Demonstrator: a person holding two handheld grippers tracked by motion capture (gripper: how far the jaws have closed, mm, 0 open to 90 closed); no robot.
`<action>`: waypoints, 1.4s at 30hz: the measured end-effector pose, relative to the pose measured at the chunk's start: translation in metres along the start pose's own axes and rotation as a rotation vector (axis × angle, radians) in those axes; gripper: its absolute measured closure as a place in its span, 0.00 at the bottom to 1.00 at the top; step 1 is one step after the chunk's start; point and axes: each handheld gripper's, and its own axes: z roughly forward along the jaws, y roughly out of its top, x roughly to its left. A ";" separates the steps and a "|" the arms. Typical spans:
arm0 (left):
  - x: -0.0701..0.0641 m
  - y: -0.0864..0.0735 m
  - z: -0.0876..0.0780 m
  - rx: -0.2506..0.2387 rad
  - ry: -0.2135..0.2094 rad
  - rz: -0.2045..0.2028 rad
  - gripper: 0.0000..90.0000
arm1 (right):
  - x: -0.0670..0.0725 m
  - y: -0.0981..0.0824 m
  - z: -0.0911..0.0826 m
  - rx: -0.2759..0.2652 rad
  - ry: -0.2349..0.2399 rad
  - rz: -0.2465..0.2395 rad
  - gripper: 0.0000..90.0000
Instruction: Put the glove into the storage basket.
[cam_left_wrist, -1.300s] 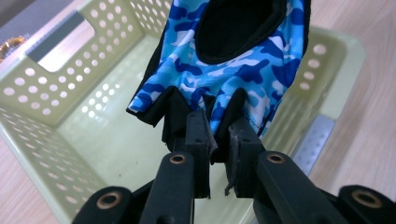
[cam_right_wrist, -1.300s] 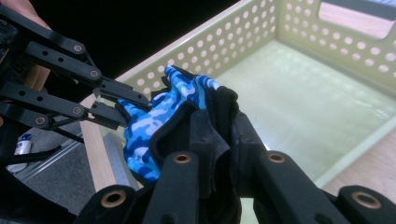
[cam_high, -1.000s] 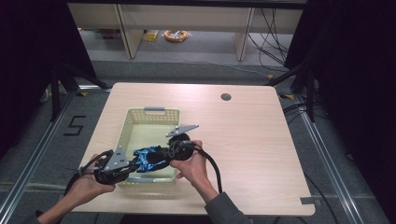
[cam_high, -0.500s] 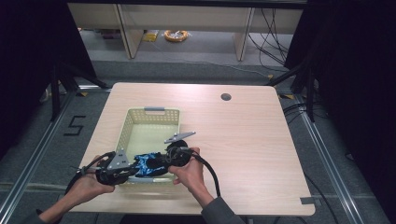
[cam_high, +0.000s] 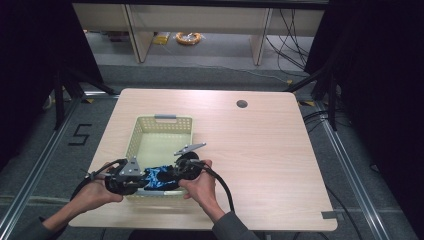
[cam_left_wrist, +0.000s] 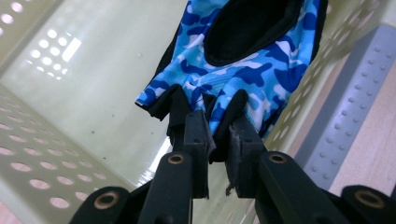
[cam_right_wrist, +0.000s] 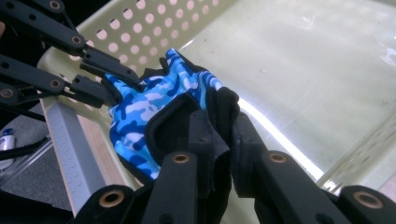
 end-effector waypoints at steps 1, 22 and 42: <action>0.000 0.000 0.000 0.008 -0.012 0.001 0.88 | 0.001 0.000 0.001 -0.005 -0.004 0.008 0.91; 0.017 0.003 -0.001 0.083 -0.024 -0.012 0.69 | 0.008 0.005 0.009 0.093 -0.111 -0.074 0.74; 0.012 0.013 -0.023 -0.005 0.026 -0.052 0.52 | 0.005 0.021 -0.022 -0.030 -0.148 -0.090 0.47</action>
